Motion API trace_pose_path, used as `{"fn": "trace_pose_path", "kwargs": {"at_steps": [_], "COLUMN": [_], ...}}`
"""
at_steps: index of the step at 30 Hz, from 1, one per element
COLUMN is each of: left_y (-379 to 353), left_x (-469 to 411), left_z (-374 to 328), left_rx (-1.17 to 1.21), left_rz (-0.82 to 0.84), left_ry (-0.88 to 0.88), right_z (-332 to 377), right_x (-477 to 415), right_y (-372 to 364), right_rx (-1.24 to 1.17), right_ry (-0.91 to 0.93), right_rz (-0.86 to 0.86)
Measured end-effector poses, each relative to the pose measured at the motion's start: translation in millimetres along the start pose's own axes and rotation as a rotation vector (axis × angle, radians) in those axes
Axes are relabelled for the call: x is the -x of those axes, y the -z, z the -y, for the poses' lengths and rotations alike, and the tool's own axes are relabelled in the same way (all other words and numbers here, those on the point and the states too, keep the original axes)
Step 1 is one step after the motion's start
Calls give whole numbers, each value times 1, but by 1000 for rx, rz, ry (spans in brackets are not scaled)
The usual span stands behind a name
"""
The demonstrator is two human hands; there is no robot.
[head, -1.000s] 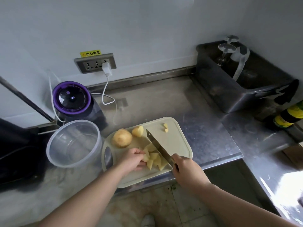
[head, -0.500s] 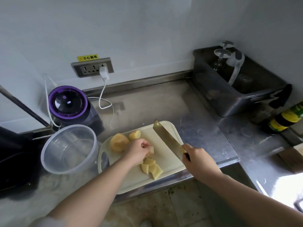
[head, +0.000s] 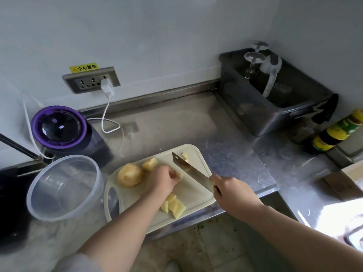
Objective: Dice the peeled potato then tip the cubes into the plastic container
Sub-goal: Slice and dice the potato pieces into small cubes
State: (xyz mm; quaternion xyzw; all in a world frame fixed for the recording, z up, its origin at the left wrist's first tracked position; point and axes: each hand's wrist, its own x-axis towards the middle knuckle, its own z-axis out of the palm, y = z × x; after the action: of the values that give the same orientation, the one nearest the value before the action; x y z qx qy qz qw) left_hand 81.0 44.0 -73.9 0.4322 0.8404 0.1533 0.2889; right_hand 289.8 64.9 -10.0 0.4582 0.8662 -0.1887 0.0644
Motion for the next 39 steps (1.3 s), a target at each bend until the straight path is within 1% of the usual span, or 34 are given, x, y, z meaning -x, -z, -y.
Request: {"fn": "trace_pose_path", "kwargs": {"at_steps": [4, 15, 23, 30, 39], "left_y": [-4, -8, -10, -12, -11], "left_x": [1, 2, 0, -1, 1], "left_z": [-3, -1, -1, 0, 1], "left_rx": [-13, 48, 53, 39, 35], "left_rz": [-28, -64, -62, -75, -81], "left_ry": [-2, -10, -2, -10, -8], "right_z": [3, 6, 8, 2, -1], "right_x": [0, 1, 0, -2, 1], "right_y": [0, 2, 1, 3, 7], "right_rx": [36, 100, 277, 303, 286], "right_ry": [59, 79, 119, 137, 152], "right_rz": [13, 93, 175, 242, 234]}}
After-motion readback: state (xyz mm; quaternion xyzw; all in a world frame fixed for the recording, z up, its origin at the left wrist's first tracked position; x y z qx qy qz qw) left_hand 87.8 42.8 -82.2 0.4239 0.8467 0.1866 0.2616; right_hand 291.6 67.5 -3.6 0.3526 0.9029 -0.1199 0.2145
